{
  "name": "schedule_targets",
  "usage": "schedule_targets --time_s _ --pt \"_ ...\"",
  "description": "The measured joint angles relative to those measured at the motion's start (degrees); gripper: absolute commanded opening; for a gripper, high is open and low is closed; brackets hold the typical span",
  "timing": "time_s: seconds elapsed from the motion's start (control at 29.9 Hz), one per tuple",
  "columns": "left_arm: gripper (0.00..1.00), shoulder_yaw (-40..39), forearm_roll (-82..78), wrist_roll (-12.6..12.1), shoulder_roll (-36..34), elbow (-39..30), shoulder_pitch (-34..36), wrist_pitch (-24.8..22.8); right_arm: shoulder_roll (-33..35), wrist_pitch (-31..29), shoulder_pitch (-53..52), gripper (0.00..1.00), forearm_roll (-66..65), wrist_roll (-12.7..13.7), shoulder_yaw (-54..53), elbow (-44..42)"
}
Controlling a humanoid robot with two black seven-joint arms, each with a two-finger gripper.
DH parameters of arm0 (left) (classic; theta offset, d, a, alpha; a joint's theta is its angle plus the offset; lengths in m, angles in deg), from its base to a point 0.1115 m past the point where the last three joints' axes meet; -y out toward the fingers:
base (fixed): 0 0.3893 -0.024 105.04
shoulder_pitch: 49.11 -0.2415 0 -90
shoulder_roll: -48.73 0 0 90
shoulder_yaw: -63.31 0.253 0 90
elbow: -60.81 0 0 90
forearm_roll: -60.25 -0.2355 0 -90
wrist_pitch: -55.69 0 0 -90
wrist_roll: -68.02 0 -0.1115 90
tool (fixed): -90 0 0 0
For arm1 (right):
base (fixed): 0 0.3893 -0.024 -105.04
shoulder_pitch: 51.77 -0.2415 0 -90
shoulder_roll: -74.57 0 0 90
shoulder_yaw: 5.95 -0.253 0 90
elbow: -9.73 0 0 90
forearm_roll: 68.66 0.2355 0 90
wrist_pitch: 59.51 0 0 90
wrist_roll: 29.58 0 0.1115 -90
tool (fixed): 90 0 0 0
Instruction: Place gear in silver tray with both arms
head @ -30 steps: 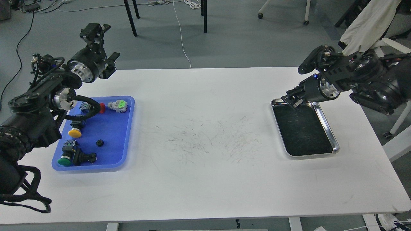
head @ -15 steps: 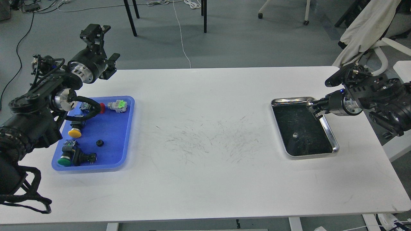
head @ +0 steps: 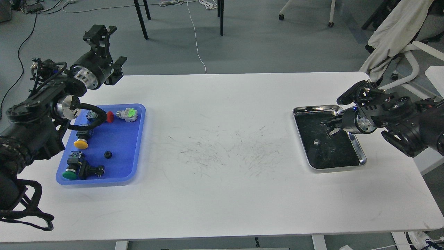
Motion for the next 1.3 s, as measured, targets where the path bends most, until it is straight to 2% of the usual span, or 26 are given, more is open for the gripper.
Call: schedule_targets --time_s 0.1,0.17,0.23,0.3,0.37,0.43,0.57,0.7,0.77,0.97,1.04,1.17,1.3 --pt "0.98 0.00 0.00 0.00 -0.26 0.00 0.00 -0.01 -0.64 0.13 0.18 0.07 0.15 0.00 -0.17 -0.28" --pt "0.98 0.00 0.00 0.00 -0.41 0.00 0.00 0.00 -0.75 0.15 0.21 0.14 0.21 0.00 -0.20 -0.35" --pt "0.98 0.00 0.00 0.00 -0.47 0.00 -0.03 0.00 -0.81 0.20 0.22 0.32 0.24 0.00 -0.23 -0.38" --pt "0.98 0.00 0.00 0.00 -0.48 0.00 -0.05 -0.01 -0.86 0.22 0.22 0.44 0.30 0.00 -0.57 -0.38" --pt "0.98 0.00 0.00 0.00 -0.50 0.00 -0.05 0.00 -0.88 0.22 0.21 0.63 0.33 0.00 -1.54 -0.27" --pt "0.98 0.00 0.00 0.00 -0.55 0.00 -0.05 0.00 -0.88 0.22 0.15 0.73 0.45 0.00 -2.98 -0.15" --pt "0.98 0.00 0.00 0.00 -0.64 0.00 -0.05 0.01 -0.79 0.15 0.11 0.81 1.12 0.00 -6.85 -0.09" --pt "0.98 0.02 -0.12 0.00 -0.66 0.00 -0.06 0.06 -0.52 -0.06 -0.09 0.82 1.45 0.00 -10.02 -0.14" --pt "0.98 0.06 -0.39 0.00 -0.87 -0.10 -0.05 0.04 -0.31 -0.25 -0.52 0.86 2.44 0.00 -11.72 -0.19" --pt "0.98 2.42 -0.89 -0.08 -3.84 -1.66 0.13 -0.69 0.07 -0.59 -0.83 0.91 12.02 0.01 -17.87 -0.32" --pt "0.98 3.29 -0.87 -0.08 -5.85 -4.99 0.32 -1.11 0.20 -0.16 -0.64 0.91 15.37 0.02 -19.19 -0.34" --pt "0.98 3.75 -0.87 0.00 -10.17 -16.15 0.33 -0.59 0.72 0.06 0.09 0.91 20.54 0.02 -22.44 -0.25" --pt "0.98 3.91 -1.22 0.01 -11.54 -20.97 0.33 0.46 1.46 0.07 0.79 0.91 23.21 0.02 -25.74 0.00"
